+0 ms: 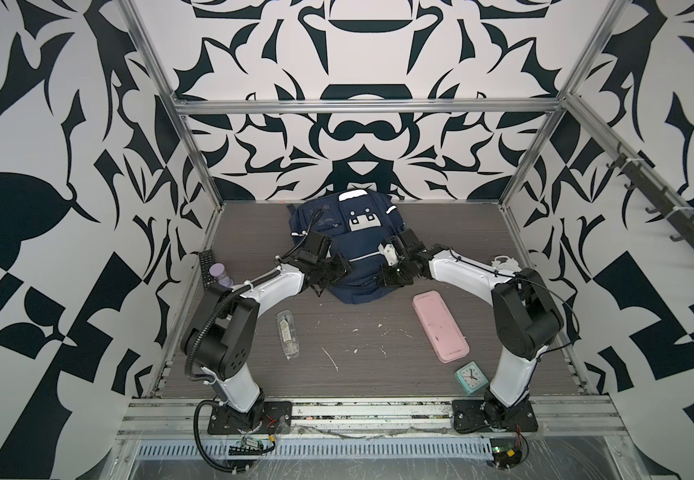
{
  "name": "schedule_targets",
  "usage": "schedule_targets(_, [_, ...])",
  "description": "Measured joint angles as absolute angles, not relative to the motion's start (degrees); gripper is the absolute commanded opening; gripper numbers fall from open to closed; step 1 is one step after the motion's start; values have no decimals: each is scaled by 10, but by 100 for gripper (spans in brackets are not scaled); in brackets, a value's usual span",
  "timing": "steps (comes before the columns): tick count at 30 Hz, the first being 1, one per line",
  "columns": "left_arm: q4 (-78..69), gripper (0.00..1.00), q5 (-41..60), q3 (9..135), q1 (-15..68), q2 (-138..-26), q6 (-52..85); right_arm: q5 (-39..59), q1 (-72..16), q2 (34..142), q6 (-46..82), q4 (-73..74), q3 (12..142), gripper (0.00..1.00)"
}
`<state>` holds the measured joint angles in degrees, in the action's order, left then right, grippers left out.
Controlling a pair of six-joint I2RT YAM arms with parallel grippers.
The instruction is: Pack the student bag
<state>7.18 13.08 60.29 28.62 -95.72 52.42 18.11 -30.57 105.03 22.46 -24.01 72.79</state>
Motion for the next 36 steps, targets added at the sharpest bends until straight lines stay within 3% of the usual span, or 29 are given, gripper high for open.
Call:
schedule_targets(14, [92,56,115,573,258,-936,501,173,-306,1051,223,-229,718,21])
schedule_targets(23, [75,54,132,585,244,-982,500,173,-306,1051,223,-222,714,21])
schedule_targets(27, [71,46,143,601,244,-996,504,173,-306,1051,223,-220,712,22])
schedule_targets(36, [82,19,152,628,243,-998,509,166,-301,1050,222,-218,712,23])
